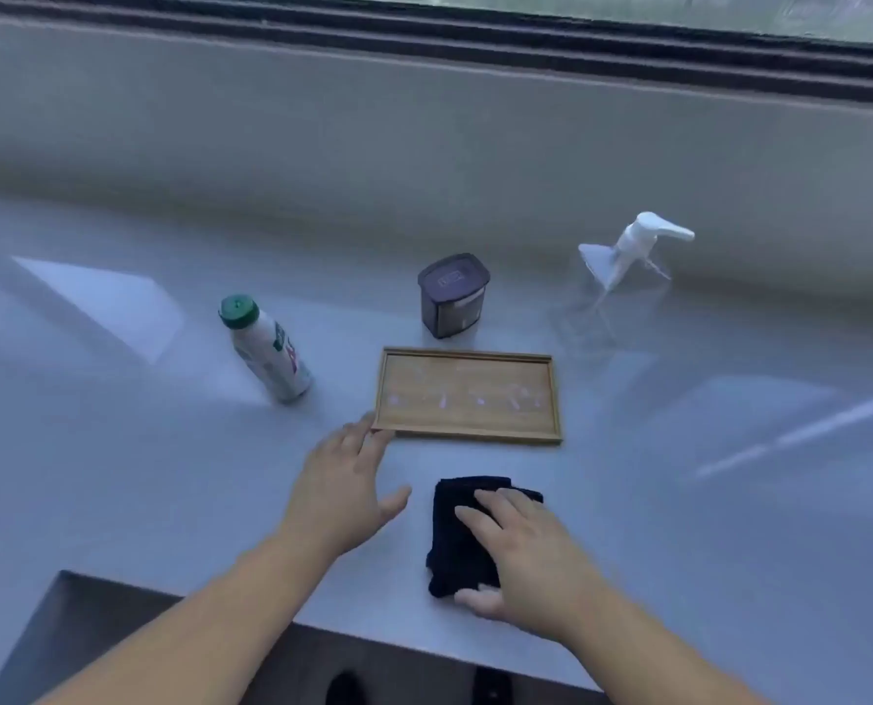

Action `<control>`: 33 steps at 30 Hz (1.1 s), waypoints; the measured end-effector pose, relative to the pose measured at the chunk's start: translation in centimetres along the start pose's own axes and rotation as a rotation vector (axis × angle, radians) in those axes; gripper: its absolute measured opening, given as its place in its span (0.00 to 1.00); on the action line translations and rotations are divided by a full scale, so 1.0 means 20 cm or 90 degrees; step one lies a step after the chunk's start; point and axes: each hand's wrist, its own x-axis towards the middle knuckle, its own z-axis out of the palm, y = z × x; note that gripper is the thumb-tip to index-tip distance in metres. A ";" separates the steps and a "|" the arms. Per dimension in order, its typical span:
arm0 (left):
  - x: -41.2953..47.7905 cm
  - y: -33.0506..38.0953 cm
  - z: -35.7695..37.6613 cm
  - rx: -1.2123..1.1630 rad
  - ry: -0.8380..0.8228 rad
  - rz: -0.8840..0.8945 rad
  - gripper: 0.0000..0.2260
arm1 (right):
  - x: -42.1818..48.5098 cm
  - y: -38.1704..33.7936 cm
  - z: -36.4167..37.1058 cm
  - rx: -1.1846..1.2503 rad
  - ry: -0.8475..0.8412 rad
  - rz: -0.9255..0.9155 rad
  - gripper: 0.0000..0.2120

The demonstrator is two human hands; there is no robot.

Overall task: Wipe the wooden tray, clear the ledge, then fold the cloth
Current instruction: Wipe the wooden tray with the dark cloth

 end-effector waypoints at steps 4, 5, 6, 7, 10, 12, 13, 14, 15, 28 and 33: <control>0.07 -0.05 0.08 0.001 0.045 -0.002 0.40 | 0.01 -0.01 0.14 -0.068 0.018 -0.015 0.45; 0.10 -0.06 0.10 -0.005 0.051 -0.006 0.40 | 0.02 0.00 0.15 -0.079 0.018 -0.011 0.45; 0.12 -0.07 0.12 -0.011 0.055 -0.009 0.40 | 0.01 -0.01 0.16 -0.076 0.019 -0.001 0.44; 0.14 -0.08 0.14 -0.014 0.059 -0.011 0.40 | 0.02 0.00 0.17 -0.077 0.050 0.004 0.43; 0.18 -0.12 0.20 -0.037 0.063 -0.010 0.41 | 0.05 0.01 0.19 -0.048 0.198 -0.001 0.31; 0.18 -0.13 0.24 -0.048 0.080 -0.003 0.40 | 0.08 0.00 0.15 0.100 0.259 0.039 0.22; 0.18 -0.13 0.26 -0.053 0.091 -0.001 0.39 | 0.09 0.01 0.10 0.216 0.273 0.088 0.19; 0.17 -0.13 0.27 -0.057 0.105 0.000 0.39 | 0.09 0.01 0.06 0.336 0.271 0.132 0.17; 0.18 -0.13 0.27 -0.064 0.117 0.001 0.39 | 0.09 0.02 0.01 0.441 0.278 0.162 0.15; 0.21 -0.17 0.33 -0.046 0.197 0.037 0.39 | 0.52 0.39 -0.43 0.303 0.487 0.272 0.13; 0.22 -0.19 0.34 -0.061 0.182 0.044 0.41 | 0.78 0.33 -0.28 0.091 0.409 0.315 0.07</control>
